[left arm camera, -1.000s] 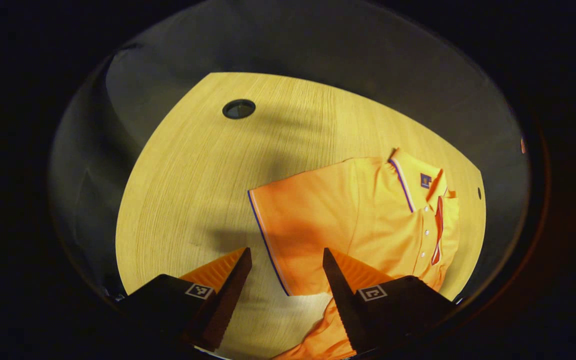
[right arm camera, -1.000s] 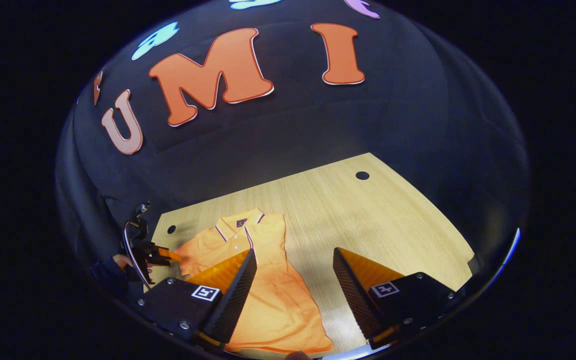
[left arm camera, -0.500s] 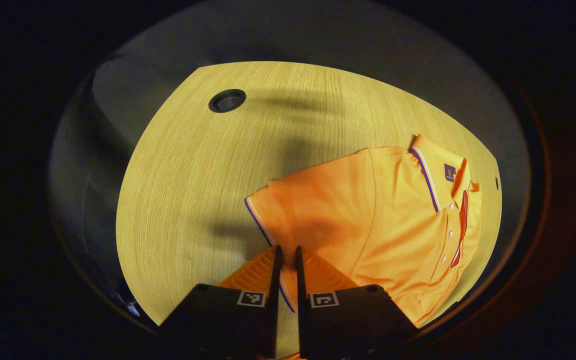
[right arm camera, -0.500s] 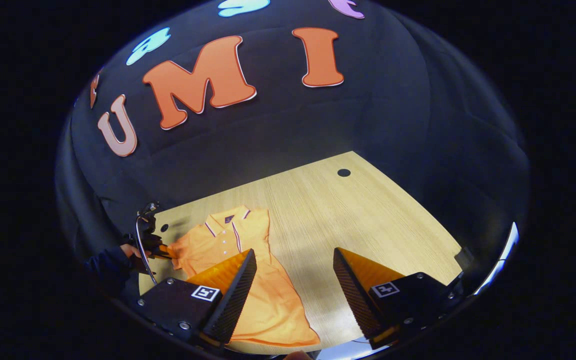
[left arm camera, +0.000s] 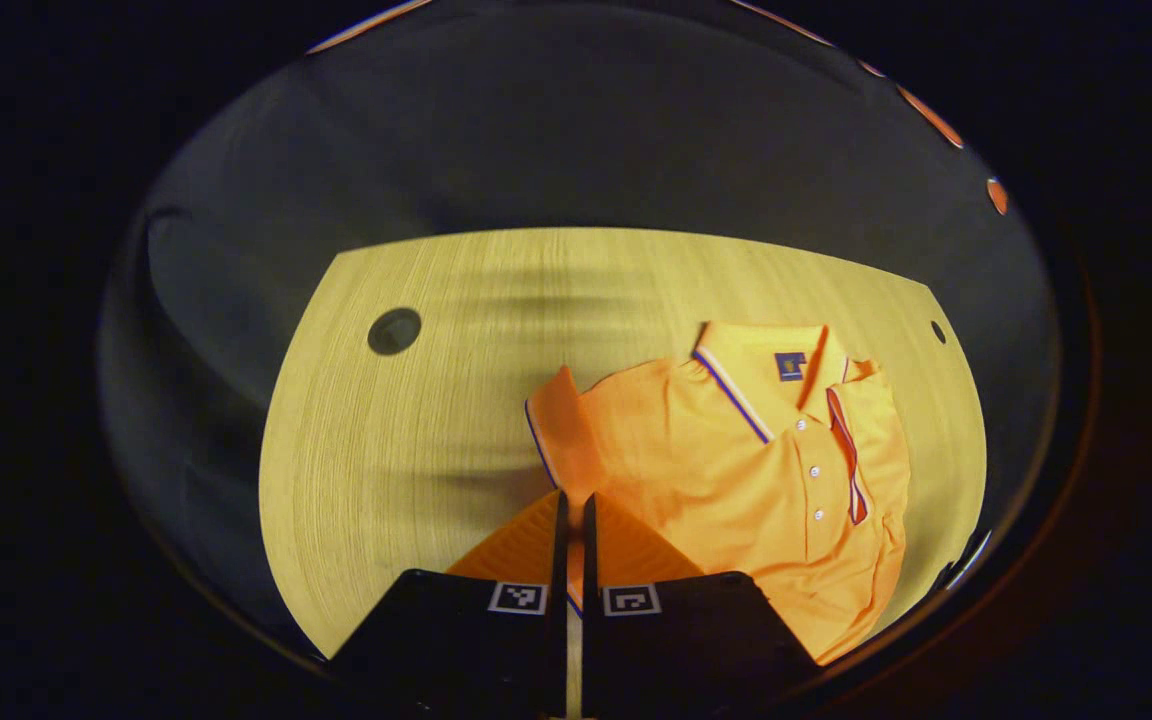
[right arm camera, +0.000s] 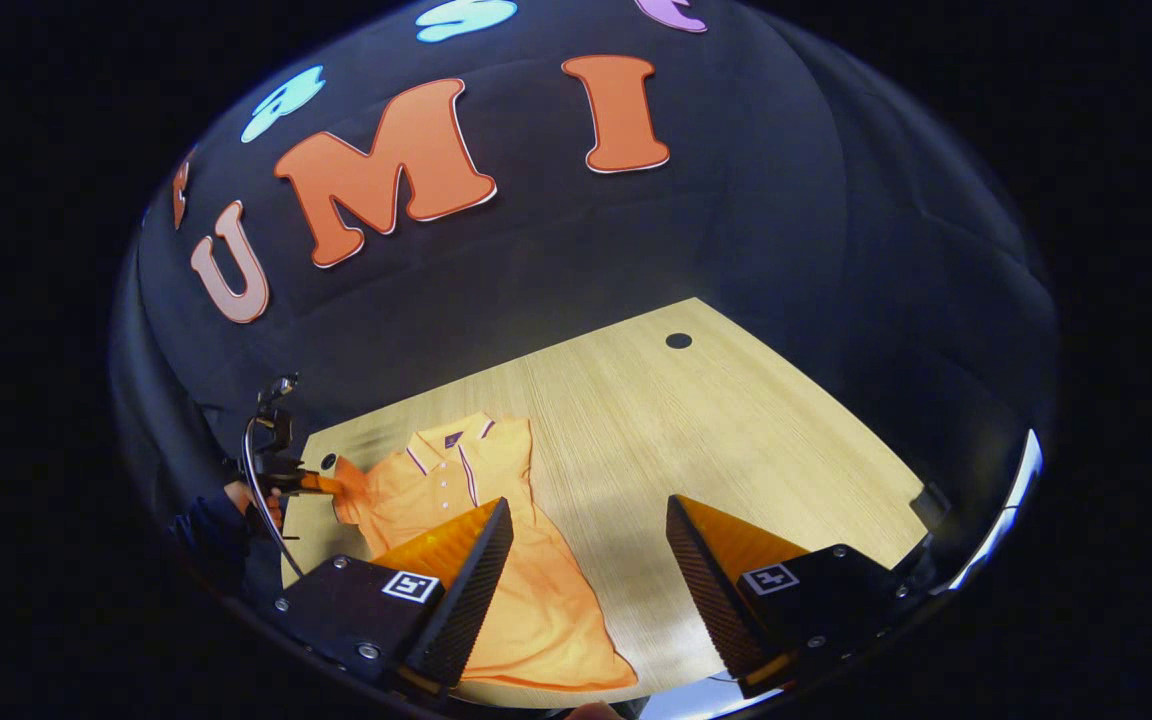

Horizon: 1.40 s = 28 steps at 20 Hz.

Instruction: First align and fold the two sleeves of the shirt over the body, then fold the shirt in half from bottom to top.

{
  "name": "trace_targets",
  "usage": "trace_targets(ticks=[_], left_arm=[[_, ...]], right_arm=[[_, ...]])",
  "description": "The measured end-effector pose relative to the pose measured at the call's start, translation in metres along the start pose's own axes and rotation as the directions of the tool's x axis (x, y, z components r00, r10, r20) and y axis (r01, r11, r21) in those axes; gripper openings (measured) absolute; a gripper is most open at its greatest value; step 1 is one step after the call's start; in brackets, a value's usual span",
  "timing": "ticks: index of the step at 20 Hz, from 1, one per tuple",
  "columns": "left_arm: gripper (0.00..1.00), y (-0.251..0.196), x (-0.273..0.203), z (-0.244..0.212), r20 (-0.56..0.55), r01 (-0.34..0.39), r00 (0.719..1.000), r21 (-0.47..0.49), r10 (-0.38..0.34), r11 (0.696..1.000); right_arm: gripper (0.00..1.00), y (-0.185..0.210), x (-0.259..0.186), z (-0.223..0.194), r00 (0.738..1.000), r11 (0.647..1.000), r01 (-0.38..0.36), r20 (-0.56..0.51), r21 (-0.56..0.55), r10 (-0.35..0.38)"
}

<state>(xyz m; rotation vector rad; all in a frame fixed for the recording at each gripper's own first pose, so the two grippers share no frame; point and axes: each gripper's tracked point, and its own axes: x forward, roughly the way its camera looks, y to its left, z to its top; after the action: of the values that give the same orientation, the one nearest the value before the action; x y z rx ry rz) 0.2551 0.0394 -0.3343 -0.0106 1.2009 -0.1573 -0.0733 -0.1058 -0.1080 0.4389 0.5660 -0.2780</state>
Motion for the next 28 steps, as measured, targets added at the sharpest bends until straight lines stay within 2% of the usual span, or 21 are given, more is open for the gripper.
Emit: trace_targets(ticks=[5,9,11,12,13,14,15,16,17,21,23,26,28], left_arm=[[0.06,-0.054,-0.007,0.019,0.041,0.074,0.996,0.109,-0.079,0.991],[0.06,-0.096,-0.008,0.027,0.058,0.148,0.985,0.181,-0.161,0.972],[0.11,-0.116,-0.013,0.029,0.069,0.198,0.974,0.211,-0.217,0.957],[0.11,-0.130,-0.014,0.029,0.075,0.251,0.959,0.222,-0.274,0.942],[0.30,-0.140,-0.020,0.026,0.078,0.293,0.945,0.232,-0.318,0.928],[0.33,-0.149,-0.028,0.025,0.083,0.327,0.931,0.245,-0.356,0.913],[0.49,-0.153,-0.030,0.024,0.094,0.335,0.924,0.262,-0.370,0.905],[0.65,-0.149,-0.037,0.023,0.112,0.325,0.923,0.279,-0.367,0.904],[0.88,-0.146,-0.044,0.023,0.142,0.306,0.923,0.288,-0.357,0.907],[0.98,-0.129,-0.093,0.022,0.263,0.252,0.911,0.257,-0.318,0.933],[0.99,-0.118,-0.121,0.018,0.320,0.223,0.904,0.213,-0.284,0.951],[0.98,-0.106,-0.169,0.008,0.422,0.183,0.873,0.176,-0.242,0.967],[0.98,-0.095,-0.204,0.004,0.506,0.146,0.837,0.159,-0.207,0.977]], right_arm=[[0.94,-0.003,-0.002,-0.005,1.000,1.000,0.005,-0.001,0.002,-0.005],[0.94,-0.008,-0.012,-0.014,0.999,0.999,0.032,0.003,0.022,-0.032],[0.94,-0.009,-0.018,-0.020,0.999,0.998,0.047,0.000,0.036,-0.047],[0.94,-0.008,-0.020,-0.024,0.999,0.998,0.054,-0.003,0.042,-0.054],[0.94,-0.007,-0.023,-0.028,0.998,0.997,0.057,-0.004,0.047,-0.057],[0.94,-0.005,-0.025,-0.031,0.998,0.997,0.061,-0.005,0.049,-0.061],[0.94,-0.003,-0.025,-0.035,0.998,0.997,0.059,-0.006,0.048,-0.059],[0.94,-0.002,-0.026,-0.037,0.998,0.997,0.061,-0.004,0.046,-0.061],[0.94,0.000,-0.026,-0.039,0.999,0.998,0.054,-0.002,0.039,-0.054],[0.94,0.012,-0.022,-0.035,0.999,1.000,0.004,0.037,0.003,-0.004],[0.94,0.023,-0.021,-0.034,0.998,0.999,-0.048,0.051,-0.005,0.049],[0.94,0.033,-0.022,-0.029,0.991,0.993,-0.097,0.088,-0.071,0.103],[0.94,0.041,-0.023,-0.031,0.985,0.984,-0.126,0.105,-0.126,0.139]])
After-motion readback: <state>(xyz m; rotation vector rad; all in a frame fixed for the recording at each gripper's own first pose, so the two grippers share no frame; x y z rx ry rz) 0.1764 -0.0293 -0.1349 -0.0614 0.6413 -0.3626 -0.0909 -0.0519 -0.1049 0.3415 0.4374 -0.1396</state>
